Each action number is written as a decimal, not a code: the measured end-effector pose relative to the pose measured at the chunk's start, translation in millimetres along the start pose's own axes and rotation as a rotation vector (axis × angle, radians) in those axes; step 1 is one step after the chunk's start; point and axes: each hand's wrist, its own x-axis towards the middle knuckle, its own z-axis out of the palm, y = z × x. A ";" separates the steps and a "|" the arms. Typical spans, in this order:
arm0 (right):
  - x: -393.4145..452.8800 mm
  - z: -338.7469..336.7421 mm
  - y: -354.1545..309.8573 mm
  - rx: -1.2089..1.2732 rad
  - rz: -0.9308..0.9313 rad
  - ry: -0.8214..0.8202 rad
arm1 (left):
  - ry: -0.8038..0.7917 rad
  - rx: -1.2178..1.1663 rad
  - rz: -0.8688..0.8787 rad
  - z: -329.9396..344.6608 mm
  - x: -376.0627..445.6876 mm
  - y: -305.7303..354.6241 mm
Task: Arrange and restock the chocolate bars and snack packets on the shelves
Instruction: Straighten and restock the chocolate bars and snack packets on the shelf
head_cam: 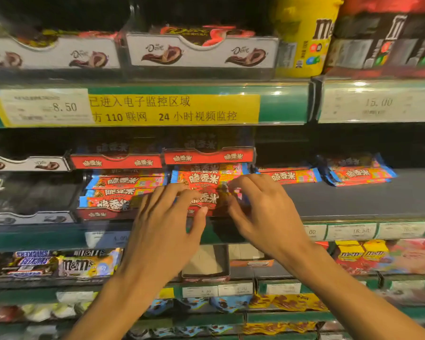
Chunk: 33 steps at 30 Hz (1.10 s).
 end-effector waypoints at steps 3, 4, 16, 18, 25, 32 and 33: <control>-6.5 -19.8 29.3 -0.044 0.056 -0.017 | -0.037 -0.026 0.066 10.8 17.0 35.0; -9.3 -26.7 40.9 -0.063 0.080 -0.032 | -0.054 -0.039 0.086 16.3 22.9 47.0; -34.0 -90.0 202.4 -0.261 0.338 -0.244 | -0.141 0.083 0.193 114.2 113.1 148.8; -33.2 -94.6 224.8 -0.269 0.314 -0.253 | -0.163 0.134 0.187 127.2 123.6 153.1; -24.2 -94.4 283.1 -0.364 0.214 -0.348 | -0.214 0.206 0.126 147.7 131.2 159.1; -25.8 -97.5 296.6 -0.307 0.233 -0.398 | -0.318 0.099 0.044 144.9 131.9 163.1; -25.6 -97.9 296.8 -0.299 0.235 -0.407 | -0.320 0.072 0.037 144.9 131.6 164.0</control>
